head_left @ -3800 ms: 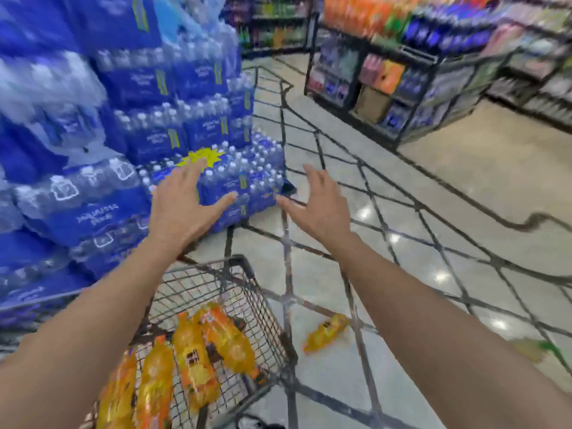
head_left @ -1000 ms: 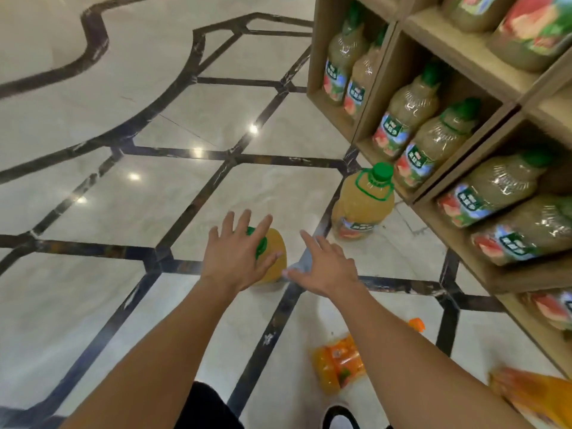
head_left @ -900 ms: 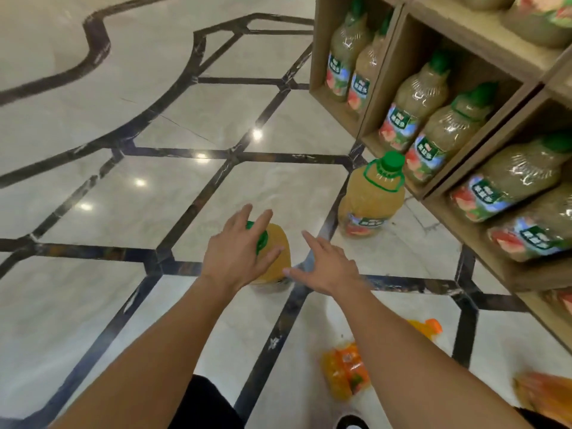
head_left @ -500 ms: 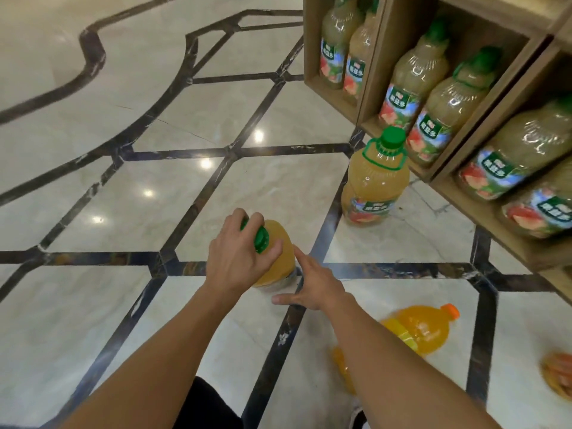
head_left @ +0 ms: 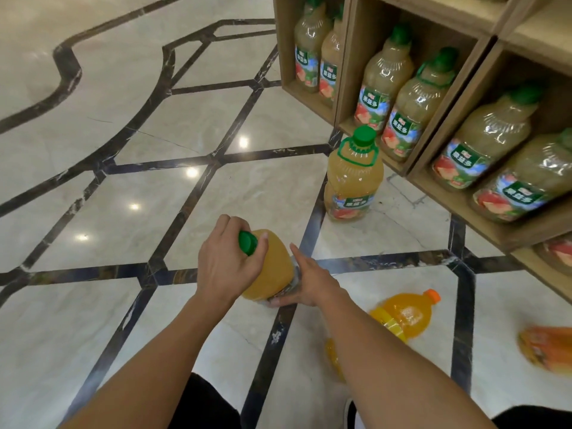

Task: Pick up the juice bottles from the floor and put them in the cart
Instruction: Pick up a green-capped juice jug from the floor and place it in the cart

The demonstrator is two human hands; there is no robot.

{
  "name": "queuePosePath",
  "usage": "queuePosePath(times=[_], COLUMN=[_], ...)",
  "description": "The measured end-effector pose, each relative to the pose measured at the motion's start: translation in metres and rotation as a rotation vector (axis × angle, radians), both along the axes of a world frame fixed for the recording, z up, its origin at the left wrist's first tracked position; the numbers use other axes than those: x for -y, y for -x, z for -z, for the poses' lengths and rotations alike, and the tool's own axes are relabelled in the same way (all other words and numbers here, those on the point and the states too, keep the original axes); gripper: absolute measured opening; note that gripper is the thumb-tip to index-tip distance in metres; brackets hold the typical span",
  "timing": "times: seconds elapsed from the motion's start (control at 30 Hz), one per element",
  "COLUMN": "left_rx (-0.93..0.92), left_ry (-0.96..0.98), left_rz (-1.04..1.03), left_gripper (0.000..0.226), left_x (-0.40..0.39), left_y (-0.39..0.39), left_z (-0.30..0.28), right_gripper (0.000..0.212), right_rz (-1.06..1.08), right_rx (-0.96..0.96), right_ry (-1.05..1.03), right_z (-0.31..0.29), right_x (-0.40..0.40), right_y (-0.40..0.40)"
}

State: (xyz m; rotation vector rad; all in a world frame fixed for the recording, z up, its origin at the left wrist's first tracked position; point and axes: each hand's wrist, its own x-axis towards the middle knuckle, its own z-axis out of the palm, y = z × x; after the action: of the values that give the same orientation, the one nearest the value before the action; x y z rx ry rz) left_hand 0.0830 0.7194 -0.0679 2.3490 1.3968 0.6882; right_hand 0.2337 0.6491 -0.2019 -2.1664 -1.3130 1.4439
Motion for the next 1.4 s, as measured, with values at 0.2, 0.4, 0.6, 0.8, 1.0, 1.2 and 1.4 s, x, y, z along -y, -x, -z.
queuePosePath(times=[0.2, 0.4, 0.6, 0.8, 1.0, 1.2, 1.4], left_rx=[0.037, 0.062, 0.068, 0.149, 0.053, 0.159, 0.258], left_ry=[-0.045, -0.129, -0.096, 0.053, 0.188, 0.230, 0.173], left_rz=[0.113, 0.174, 0.264, 0.292, 0.377, 0.269, 0.118], left_gripper=[0.027, 0.025, 0.025, 0.029, 0.054, 0.058, 0.054], left_x=[0.009, 0.014, 0.021, 0.046, 0.085, 0.127, 0.173], left_y=[-0.017, -0.028, -0.041, -0.046, -0.052, -0.030, -0.009], left_z=[-0.030, -0.079, -0.157, -0.279, -0.446, -0.594, -0.699], right_gripper=[0.149, 0.136, 0.130, 0.125, 0.121, 0.135, 0.137], right_rz=[0.216, 0.350, 0.468, 0.507, 0.624, 0.515, 0.334], right_rx=[-0.356, -0.487, -0.570, -0.493, -0.426, -0.240, -0.199], right_ry=[-0.187, -0.350, -0.488, -0.491, -0.444, -0.390, -0.393], right_z=[-0.003, -0.022, -0.089, -0.227, -0.389, -0.558, -0.659], right_x=[0.017, 0.015, 0.037, 0.100, 0.165, 0.202, 0.208], right_y=[-0.013, -0.017, -0.017, -0.038, -0.049, -0.063, -0.069])
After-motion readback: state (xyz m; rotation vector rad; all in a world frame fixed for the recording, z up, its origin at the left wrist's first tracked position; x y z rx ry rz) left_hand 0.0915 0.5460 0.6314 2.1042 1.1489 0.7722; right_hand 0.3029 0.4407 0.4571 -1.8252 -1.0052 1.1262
